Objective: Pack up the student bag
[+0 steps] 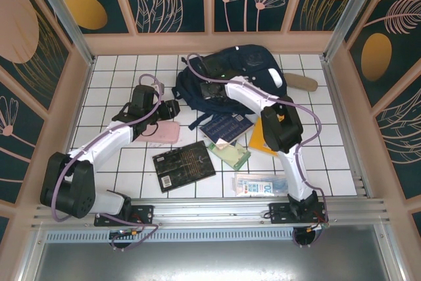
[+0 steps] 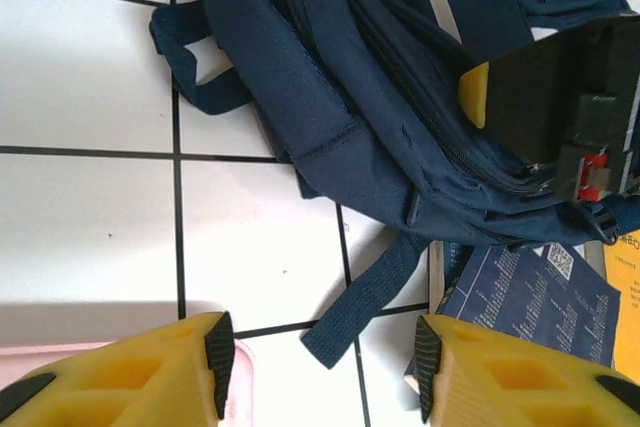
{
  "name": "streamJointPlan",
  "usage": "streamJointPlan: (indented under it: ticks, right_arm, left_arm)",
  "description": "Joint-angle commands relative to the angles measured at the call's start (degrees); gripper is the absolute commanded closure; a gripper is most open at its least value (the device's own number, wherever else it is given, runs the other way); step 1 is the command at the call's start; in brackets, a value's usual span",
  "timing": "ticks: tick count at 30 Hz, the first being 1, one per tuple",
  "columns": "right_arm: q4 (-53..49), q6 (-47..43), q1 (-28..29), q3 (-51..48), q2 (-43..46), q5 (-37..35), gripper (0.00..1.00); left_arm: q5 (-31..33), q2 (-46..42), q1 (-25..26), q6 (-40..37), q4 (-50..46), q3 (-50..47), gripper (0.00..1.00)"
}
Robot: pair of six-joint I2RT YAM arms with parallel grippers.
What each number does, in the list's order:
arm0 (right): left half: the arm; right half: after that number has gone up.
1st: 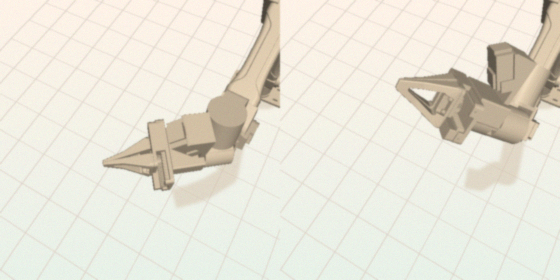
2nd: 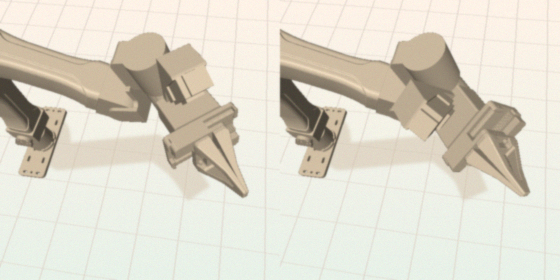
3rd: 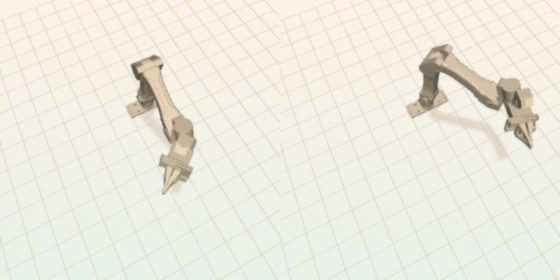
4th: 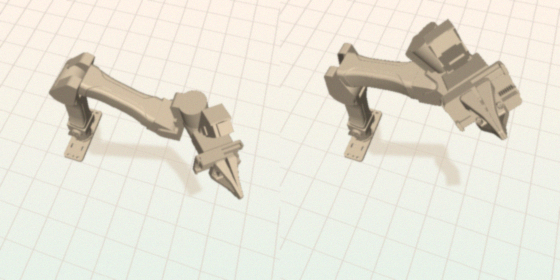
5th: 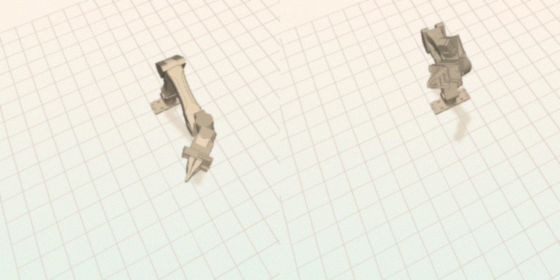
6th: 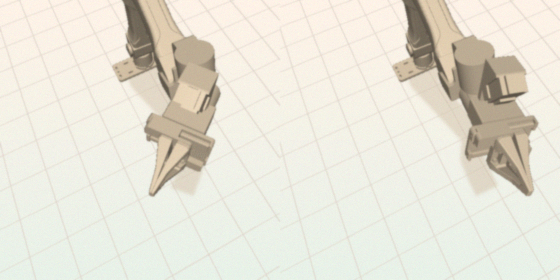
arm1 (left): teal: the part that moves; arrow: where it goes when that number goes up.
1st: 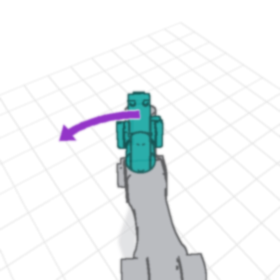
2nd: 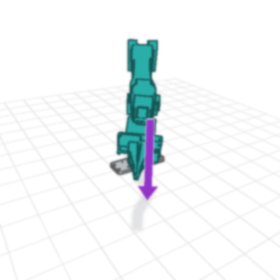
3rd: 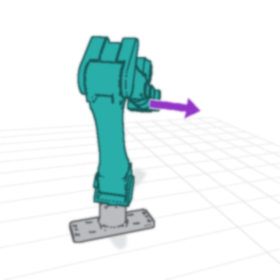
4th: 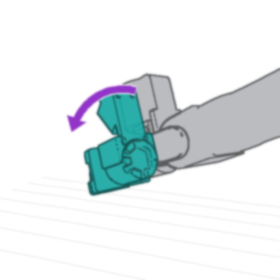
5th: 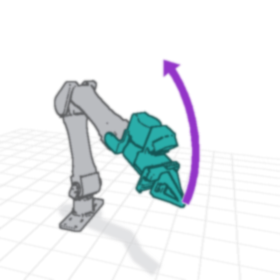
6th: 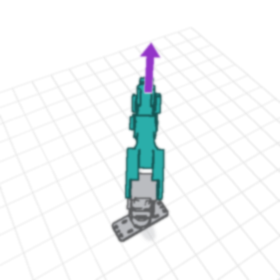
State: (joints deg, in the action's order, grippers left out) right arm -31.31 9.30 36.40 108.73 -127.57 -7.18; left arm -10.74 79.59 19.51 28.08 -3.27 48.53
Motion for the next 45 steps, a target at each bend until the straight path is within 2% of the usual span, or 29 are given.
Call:
streamJointPlan:
  ticks: [1, 5, 12, 20, 23, 26, 33, 37, 45]
  right_arm:
    - [1.0, 0.37, -2.89, -0.13, 6.09, 8.88, 1.0]
    - [1.78, 3.39, -4.76, -0.97, 9.6, 21.16, 1.0]
    - [6.32, 12.26, -11.32, -4.77, 13.05, 42.44, 1.0]
    - [12.29, 19.69, -13.44, -8.46, 15.92, 53.78, 1.0]
    - [13.99, 21.89, -14.25, -9.24, 16.48, 55.17, 1.0]
    - [13.39, 22.05, -14.78, -9.14, 16.99, 53.5, 1.0]
    - [15.18, 25.4, -15.25, -9.32, 17.08, 55.66, 1.0]
    - [17.87, 28.97, -15.65, -10.2, 16.92, 57.82, 1.0]
    - [20.8, 32.64, -15.69, -10.27, 16.86, 60.06, 1.0]
  left_arm:
    - [-2.12, 0.51, -0.26, -1.85, 0.25, 2.83, 0.44]
    - [-3.76, 0.4, -0.26, -2.97, 0.19, 3.98, 0.41]
    - [-7.54, -0.71, -0.13, -6.48, 0.61, 5.15, 0.38]
    - [-10.8, -0.9, 1.45, -9.43, 2.12, 5.59, 0.37]
    - [-7.93, -0.43, 3.05, -11.04, 1.45, 6.21, 0.37]
    - [-8.0, 0.23, 3.93, -10.68, 2.12, 5.65, 0.4]
    - [-9.12, 2.76, 5.6, -10.46, 7.76, 2.8, 0.41]
    - [-6.1, 4.61, 7.03, -12.69, 7.41, 4.51, 0.45]
    - [-1.17, 8.83, 9.72, -16.05, 6.32, 6.84, 0.46]
